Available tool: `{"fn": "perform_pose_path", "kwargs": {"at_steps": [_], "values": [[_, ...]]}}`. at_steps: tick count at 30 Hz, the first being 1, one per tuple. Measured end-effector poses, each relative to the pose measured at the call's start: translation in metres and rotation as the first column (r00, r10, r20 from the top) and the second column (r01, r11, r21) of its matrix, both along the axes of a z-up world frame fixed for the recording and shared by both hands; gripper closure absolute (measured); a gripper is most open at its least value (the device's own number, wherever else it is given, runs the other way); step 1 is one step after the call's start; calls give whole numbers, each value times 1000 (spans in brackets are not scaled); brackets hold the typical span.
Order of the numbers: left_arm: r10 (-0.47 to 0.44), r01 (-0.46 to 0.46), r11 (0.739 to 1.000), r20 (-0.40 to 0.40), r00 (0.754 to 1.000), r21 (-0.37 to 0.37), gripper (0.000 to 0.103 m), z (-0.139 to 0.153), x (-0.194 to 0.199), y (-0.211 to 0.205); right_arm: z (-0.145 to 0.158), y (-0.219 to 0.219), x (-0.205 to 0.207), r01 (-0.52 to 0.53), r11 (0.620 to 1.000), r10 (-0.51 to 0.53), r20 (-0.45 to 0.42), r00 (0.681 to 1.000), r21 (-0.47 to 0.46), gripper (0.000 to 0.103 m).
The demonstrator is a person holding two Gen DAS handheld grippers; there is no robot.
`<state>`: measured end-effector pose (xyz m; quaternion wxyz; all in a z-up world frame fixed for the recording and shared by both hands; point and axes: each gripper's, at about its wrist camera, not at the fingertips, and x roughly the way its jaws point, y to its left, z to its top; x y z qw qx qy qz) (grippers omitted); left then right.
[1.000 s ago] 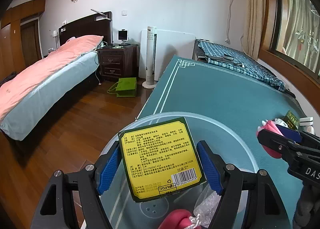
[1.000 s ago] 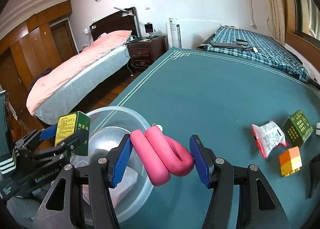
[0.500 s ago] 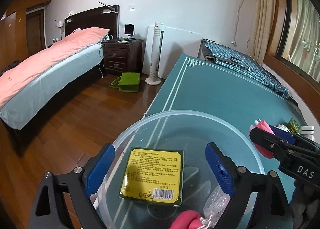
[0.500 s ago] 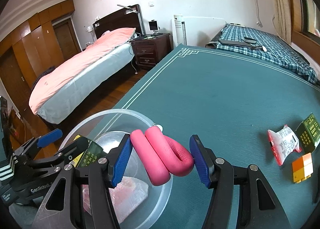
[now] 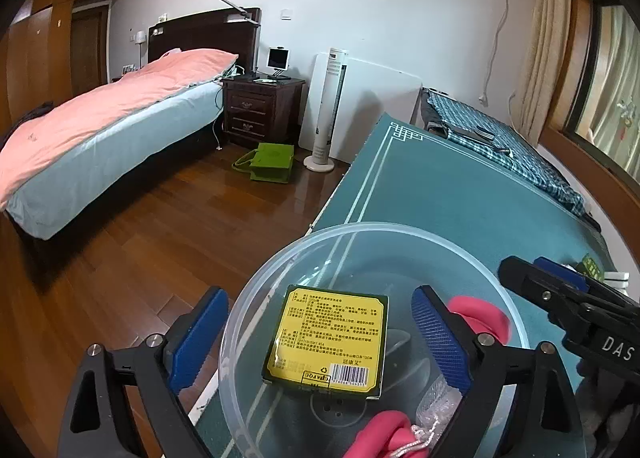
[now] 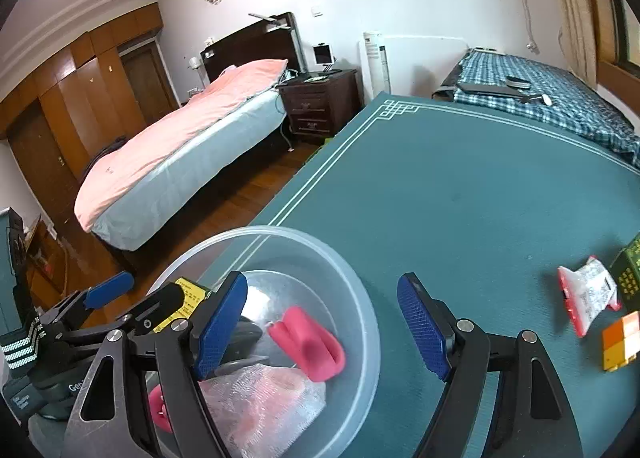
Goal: Organize objects
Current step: 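Release the yellow box with the left tool while the right tool drops the pink roll into the basin, then move the right tool to the black cup and grasp it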
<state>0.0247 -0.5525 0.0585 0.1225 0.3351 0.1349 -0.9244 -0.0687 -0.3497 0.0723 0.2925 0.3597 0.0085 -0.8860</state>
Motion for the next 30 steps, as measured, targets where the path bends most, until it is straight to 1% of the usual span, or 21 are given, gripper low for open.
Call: {"fn": "perform_pose_path", "kwargs": {"at_steps": [7, 17, 30], "values": [[1, -1, 1000, -5, 1000, -1, 7, 4, 2, 2, -1, 21, 6, 48, 999, -47, 24, 999, -26, 24], [-14, 14, 1000, -9, 1000, -9, 7, 8, 5, 11, -10, 53, 16, 98, 995, -96, 62, 993, -35, 24], [-46, 46, 999, 3, 999, -27, 7, 11, 5, 35, -25, 94, 23, 167, 985, -162, 111, 981, -39, 24]]}}
